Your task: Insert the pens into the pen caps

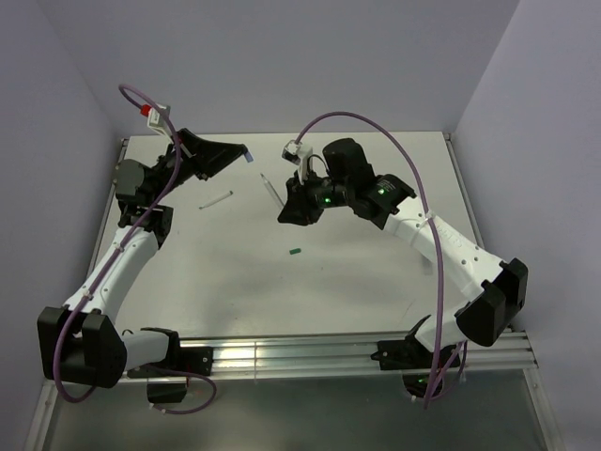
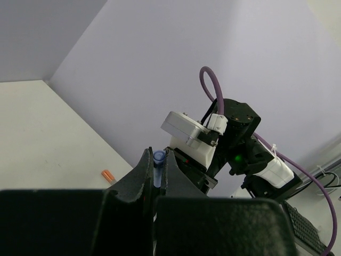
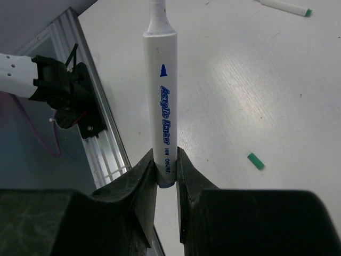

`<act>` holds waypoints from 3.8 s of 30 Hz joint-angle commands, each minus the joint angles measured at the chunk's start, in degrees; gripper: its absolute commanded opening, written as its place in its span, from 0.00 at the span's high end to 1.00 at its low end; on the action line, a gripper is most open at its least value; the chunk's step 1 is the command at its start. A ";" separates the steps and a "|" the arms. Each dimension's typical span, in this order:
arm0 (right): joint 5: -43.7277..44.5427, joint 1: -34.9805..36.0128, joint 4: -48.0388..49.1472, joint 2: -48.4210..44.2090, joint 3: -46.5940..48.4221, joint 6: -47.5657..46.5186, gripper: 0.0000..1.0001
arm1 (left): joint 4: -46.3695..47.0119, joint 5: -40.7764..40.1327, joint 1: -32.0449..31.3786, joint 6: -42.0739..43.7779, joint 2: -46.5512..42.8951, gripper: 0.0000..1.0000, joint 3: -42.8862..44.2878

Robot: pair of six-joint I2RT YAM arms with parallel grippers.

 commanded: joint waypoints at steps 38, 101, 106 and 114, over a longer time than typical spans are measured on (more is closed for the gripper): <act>-2.25 0.79 1.39 0.23 3.76 0.00 1.00 | 1.43 0.15 -3.16 0.95 0.34 1.00 -2.95; -16.29 -2.37 5.87 -2.67 5.69 0.53 1.00 | 17.86 4.80 -8.87 -2.57 1.48 0.99 -9.63; -19.38 -2.55 6.22 -4.08 5.26 -1.14 1.00 | 23.93 7.26 -8.79 -5.03 1.22 0.84 -9.28; -20.70 -2.90 6.31 -6.72 2.45 -3.17 1.00 | 22.53 6.66 -4.84 -6.62 0.52 0.45 -5.15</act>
